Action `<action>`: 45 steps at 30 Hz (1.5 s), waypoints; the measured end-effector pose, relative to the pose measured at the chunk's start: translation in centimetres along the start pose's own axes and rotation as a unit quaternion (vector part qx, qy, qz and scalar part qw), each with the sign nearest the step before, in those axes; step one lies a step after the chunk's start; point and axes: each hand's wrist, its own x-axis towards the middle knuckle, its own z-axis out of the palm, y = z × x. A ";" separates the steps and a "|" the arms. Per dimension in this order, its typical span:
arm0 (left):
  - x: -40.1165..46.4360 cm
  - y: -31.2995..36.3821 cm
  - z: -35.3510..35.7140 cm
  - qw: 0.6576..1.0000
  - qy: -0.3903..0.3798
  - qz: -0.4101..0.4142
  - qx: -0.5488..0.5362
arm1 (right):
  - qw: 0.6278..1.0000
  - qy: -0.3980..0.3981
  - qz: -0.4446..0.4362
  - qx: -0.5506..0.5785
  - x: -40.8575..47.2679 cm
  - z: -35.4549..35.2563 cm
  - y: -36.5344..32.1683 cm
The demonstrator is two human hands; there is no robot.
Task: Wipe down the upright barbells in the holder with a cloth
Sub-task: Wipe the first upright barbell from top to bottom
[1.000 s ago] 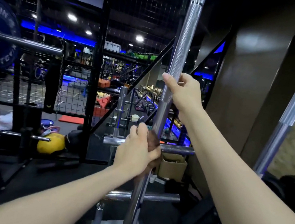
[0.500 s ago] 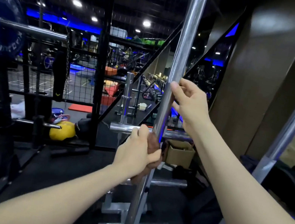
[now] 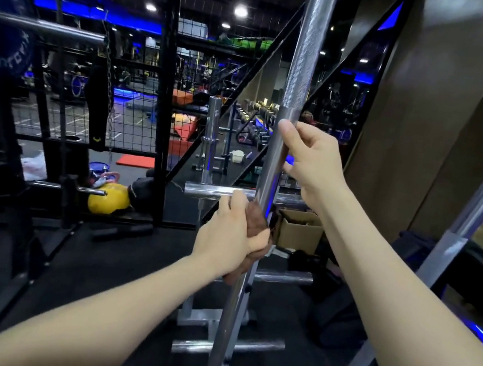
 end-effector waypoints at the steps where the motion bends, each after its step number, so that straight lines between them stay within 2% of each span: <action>1: -0.1 -0.1 -0.1 1.000 -0.005 0.000 0.002 | 1.000 -0.002 -0.003 -0.005 -0.1 0.0 -0.1; 3: 0.0 0.1 -0.8 1.000 0.003 0.011 -0.007 | 1.000 -0.008 -0.012 -0.011 -0.2 0.2 -0.2; 7: 2.2 3.0 -4.5 0.992 0.098 0.039 -0.075 | 0.999 -0.006 -0.042 -0.011 -0.3 0.5 0.0; 12: 2.2 4.0 -4.7 0.986 0.146 0.046 -0.061 | 0.999 0.001 -0.044 -0.008 -0.6 0.5 -0.1; 18: -0.2 0.9 0.3 0.996 0.076 0.020 -0.032 | 1.000 -0.001 0.007 0.009 -0.7 -0.2 -0.2; 22: -2.0 -0.9 3.1 0.999 0.025 -0.017 -0.013 | 1.000 -0.005 0.007 0.029 -0.6 -0.6 0.0; 27: -3.5 -2.4 3.7 0.999 -0.009 -0.037 0.012 | 1.000 -0.007 -0.001 0.000 -0.9 0.0 -0.8; 30: -2.9 -1.5 2.2 1.000 0.005 -0.028 0.003 | 1.000 -0.003 -0.005 -0.027 -1.1 0.2 -0.9; 34: 0.7 2.9 -2.0 0.991 0.109 0.003 -0.073 | 0.999 0.011 -0.020 -0.040 -0.9 0.1 -0.7; 37: 1.3 4.3 -2.4 0.987 0.149 0.020 -0.059 | 0.998 0.023 -0.032 -0.046 -1.1 -0.1 -0.3; 40: -0.1 2.9 0.1 0.989 0.139 0.030 -0.040 | 0.998 0.029 -0.033 -0.034 -1.3 -0.6 -0.2; 45: -2.3 -0.8 3.5 0.999 0.046 -0.003 -0.011 | 0.998 0.019 -0.024 -0.046 -1.3 -0.5 -0.6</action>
